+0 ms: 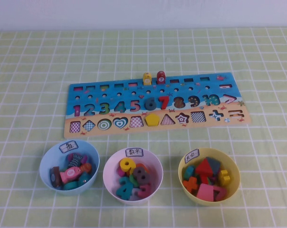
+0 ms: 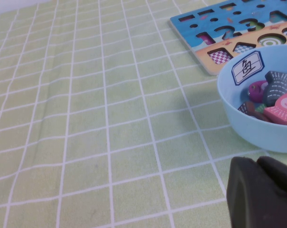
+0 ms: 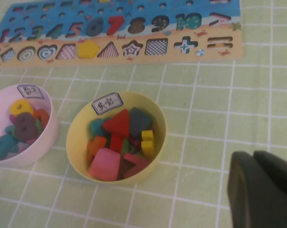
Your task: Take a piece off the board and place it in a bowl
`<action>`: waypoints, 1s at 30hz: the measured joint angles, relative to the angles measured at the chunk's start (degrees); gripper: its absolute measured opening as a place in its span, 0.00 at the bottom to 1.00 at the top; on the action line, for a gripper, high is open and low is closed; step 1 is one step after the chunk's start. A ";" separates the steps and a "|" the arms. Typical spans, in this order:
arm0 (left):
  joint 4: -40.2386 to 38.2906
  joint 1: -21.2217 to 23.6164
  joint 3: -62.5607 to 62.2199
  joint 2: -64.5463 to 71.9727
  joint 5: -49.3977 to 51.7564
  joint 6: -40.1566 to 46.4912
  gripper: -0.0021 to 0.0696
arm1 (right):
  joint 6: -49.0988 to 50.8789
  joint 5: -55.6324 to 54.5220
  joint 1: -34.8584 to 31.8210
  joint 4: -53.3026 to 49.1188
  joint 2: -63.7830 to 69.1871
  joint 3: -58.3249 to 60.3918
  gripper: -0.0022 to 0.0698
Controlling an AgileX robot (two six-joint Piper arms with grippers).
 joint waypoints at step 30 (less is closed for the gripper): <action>0.00 0.00 0.00 0.00 0.00 0.00 0.02 | 1.46 26.79 6.64 -15.23 62.42 -61.30 0.01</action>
